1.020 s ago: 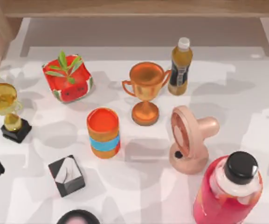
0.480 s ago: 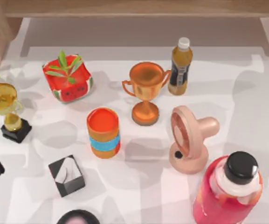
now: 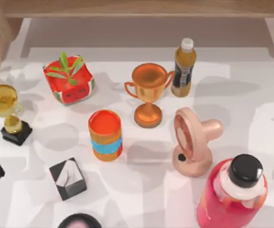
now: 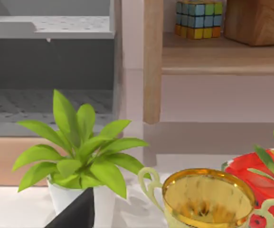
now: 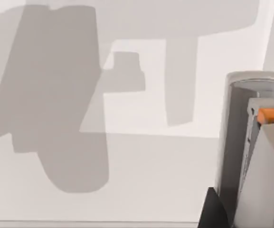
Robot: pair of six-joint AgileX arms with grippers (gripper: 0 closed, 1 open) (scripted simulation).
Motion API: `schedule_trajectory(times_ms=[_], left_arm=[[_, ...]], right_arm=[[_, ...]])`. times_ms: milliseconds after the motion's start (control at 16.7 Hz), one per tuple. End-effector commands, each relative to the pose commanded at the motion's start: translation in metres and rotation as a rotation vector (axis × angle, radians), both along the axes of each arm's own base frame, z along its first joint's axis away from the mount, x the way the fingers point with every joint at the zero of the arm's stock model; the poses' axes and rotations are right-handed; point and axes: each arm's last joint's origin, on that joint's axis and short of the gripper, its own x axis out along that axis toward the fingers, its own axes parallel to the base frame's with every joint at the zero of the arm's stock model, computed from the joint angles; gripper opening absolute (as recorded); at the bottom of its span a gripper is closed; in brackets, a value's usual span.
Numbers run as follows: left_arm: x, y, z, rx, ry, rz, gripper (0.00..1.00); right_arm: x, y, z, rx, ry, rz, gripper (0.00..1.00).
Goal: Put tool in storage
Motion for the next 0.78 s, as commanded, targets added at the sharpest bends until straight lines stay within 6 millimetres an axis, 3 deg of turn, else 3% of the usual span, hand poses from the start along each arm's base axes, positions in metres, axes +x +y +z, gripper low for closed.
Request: schedule_trajectory(times_ms=[180,360,540,780], left_arm=[[0.000,0.000,0.000,0.000,0.000,0.000,1.00],[0.000,0.000,0.000,0.000,0.000,0.000,1.00],[0.000,0.000,0.000,0.000,0.000,0.000,1.00],[0.000,0.000,0.000,0.000,0.000,0.000,1.00]], right_arm=[[-0.012,0.019,0.059,-0.164,-0.087,0.099,0.00],[-0.019,0.021,0.083,-0.247,-0.130,0.144,0.00],[-0.012,0.008,0.062,-0.212,-0.115,0.121,0.00],[0.002,-0.011,-0.008,-0.020,-0.026,0.024,0.00]])
